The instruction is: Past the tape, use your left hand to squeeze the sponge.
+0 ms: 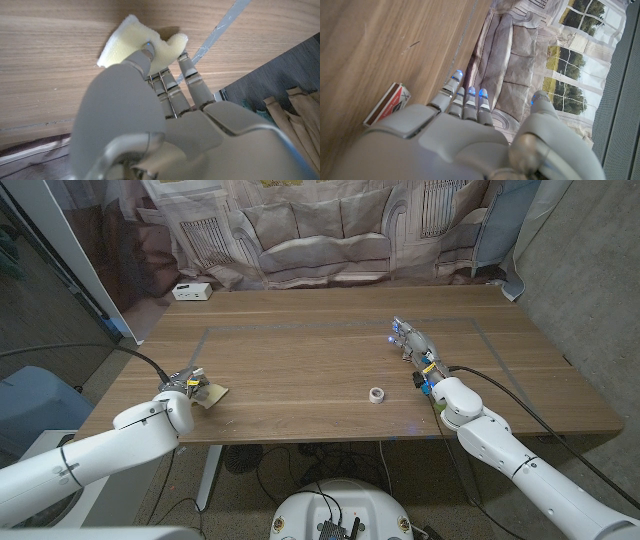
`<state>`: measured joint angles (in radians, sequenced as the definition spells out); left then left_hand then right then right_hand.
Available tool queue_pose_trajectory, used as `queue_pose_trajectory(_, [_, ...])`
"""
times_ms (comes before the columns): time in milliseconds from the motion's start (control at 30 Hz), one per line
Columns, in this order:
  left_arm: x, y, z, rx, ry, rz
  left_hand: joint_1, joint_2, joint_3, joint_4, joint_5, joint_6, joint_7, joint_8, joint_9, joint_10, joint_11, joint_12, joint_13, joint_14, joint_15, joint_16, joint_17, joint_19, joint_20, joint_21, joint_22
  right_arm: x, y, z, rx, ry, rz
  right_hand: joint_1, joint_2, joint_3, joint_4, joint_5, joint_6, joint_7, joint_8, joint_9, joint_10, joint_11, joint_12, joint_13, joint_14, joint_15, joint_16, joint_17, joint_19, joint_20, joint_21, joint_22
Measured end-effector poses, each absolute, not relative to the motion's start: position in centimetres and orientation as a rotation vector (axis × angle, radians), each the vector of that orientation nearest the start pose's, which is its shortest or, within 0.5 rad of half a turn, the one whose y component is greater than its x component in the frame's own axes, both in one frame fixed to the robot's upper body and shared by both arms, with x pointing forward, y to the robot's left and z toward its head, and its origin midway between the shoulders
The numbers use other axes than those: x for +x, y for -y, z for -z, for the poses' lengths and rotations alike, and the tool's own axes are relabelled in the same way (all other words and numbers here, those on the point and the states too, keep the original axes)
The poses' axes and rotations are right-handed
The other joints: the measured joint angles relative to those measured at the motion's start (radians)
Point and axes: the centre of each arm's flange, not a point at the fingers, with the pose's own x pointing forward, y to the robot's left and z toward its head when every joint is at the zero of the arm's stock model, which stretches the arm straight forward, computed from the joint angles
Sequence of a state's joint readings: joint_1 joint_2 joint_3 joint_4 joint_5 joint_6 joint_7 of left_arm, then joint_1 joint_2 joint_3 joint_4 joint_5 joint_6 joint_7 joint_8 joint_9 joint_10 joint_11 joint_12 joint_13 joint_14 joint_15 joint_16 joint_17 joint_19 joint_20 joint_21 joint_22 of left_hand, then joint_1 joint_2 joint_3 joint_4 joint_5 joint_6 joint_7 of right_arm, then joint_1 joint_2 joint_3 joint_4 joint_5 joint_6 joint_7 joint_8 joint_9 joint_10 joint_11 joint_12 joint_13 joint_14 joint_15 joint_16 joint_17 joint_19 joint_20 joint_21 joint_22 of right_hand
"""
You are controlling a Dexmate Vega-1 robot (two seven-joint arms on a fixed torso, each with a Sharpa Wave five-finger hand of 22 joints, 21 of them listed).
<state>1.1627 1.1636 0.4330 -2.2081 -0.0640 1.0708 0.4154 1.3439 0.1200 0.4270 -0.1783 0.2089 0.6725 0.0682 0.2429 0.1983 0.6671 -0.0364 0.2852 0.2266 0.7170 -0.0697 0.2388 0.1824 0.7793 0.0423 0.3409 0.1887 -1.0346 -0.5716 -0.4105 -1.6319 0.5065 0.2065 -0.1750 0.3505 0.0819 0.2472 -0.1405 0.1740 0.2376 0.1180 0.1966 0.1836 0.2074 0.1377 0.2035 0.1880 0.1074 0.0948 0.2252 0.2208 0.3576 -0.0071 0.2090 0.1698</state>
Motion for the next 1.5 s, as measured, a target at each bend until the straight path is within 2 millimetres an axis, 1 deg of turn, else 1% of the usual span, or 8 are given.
queue_pose_trajectory(467, [49.8,-37.3,7.1,1.175,0.008,-0.472,0.005,0.005,0.011,0.006,0.0,0.008,0.008,0.001,0.0,0.012,0.009,0.001,0.005,0.012,0.002,-0.006,0.003,0.011,-0.001,0.007,-0.001,59.2,23.5,6.3,-0.052,0.584,-0.207,0.0,0.0,0.0,0.0,0.0,0.0,0.0,0.0,0.0,0.0,0.0,0.0,0.0,0.003,-0.003,0.0,0.0,0.004,0.004,0.0,0.0])
queue_pose_trajectory(500, [49.1,-37.5,6.2,1.174,0.027,-0.485,0.005,0.005,0.011,0.006,0.0,0.008,0.008,0.001,0.0,0.012,0.009,0.001,0.005,0.012,0.002,-0.007,0.003,0.011,-0.001,0.007,-0.001,59.1,23.5,6.2,-0.047,0.59,-0.21,0.0,0.0,0.0,0.0,0.0,0.0,0.0,0.0,0.0,0.0,0.0,0.0,0.0,0.004,-0.004,0.0,0.0,0.004,0.004,0.0,0.0])
queue_pose_trajectory(767, [48.1,-37.6,5.0,1.173,0.06,-0.51,0.005,0.005,0.013,0.007,0.0,0.014,0.014,0.001,0.0,0.012,0.009,0.001,0.008,0.017,0.007,-0.007,0.003,0.011,-0.001,0.007,-0.001,58.9,23.7,6.3,-0.039,0.597,-0.21,0.0,0.0,0.0,0.0,0.0,0.0,0.0,0.0,0.0,0.0,0.0,0.0,0.0,0.003,-0.004,0.0,0.0,0.009,0.005,0.0,0.0])
queue_pose_trajectory(900, [47.7,-37.6,4.4,1.173,0.077,-0.523,0.005,0.005,0.015,0.01,0.0,0.014,0.014,0.001,0.0,0.017,0.033,0.001,0.008,0.017,0.007,-0.007,0.003,0.011,-0.001,0.007,0.005,58.8,23.8,6.3,-0.037,0.6,-0.211,0.0,0.0,0.0,0.0,0.0,0.007,0.0,0.0,0.0,0.0,0.0,0.0,0.0,0.003,-0.004,0.0,0.0,0.009,0.005,0.0,0.0])
queue_pose_trajectory(1267, [46.6,-37.5,3.2,1.169,0.122,-0.542,0.005,0.005,0.019,0.014,0.0,0.019,0.009,-0.003,0.0,0.015,0.035,0.001,0.013,0.017,0.007,-0.015,0.003,0.01,-0.001,0.01,0.005,58.6,23.9,6.5,-0.027,0.608,-0.21,0.0,0.0,-0.004,0.004,0.0,0.007,0.0,0.0,0.0,0.007,0.0,0.0,0.0,0.005,-0.006,0.0,0.0,0.014,0.004,0.0,0.0])
queue_pose_trajectory(1400, [46.4,-37.3,2.9,1.162,0.144,-0.544,0.006,0.005,0.029,0.007,0.0,0.029,0.01,-0.003,0.0,0.018,0.037,0.001,0.013,0.023,0.005,-0.015,0.003,0.011,0.0,0.013,0.005,58.6,24.1,6.5,-0.021,0.613,-0.207,0.0,0.0,-0.004,0.004,0.0,0.007,0.0,0.0,0.0,0.007,0.0,0.0,0.0,0.007,-0.007,0.0,0.0,0.018,0.007,0.0,0.0])
queue_pose_trajectory(1433, [46.4,-37.3,2.9,1.159,0.149,-0.545,0.014,-0.003,0.033,0.003,0.004,0.032,0.01,-0.003,0.0,0.023,0.039,0.001,0.014,0.029,0.004,-0.016,0.003,0.014,0.003,0.018,0.005,58.6,24.1,6.5,-0.019,0.615,-0.207,0.0,0.0,-0.004,0.004,0.0,0.007,0.0,0.0,0.0,0.007,0.0,0.0,0.0,0.009,-0.005,0.0,0.0,0.018,0.007,0.0,0.0])
queue_pose_trajectory(1500, [46.3,-37.2,2.8,1.154,0.158,-0.545,0.027,-0.001,0.04,-0.004,0.006,0.039,0.009,-0.003,0.0,0.031,0.039,0.001,0.018,0.04,0.0,-0.016,0.003,0.022,0.002,0.022,0.004,58.6,24.1,6.6,-0.017,0.615,-0.206,0.0,0.0,-0.004,0.004,0.0,0.007,0.0,0.0,0.0,0.007,0.0,0.0,0.0,0.011,-0.004,0.0,0.0,0.018,0.007,0.0,0.0])
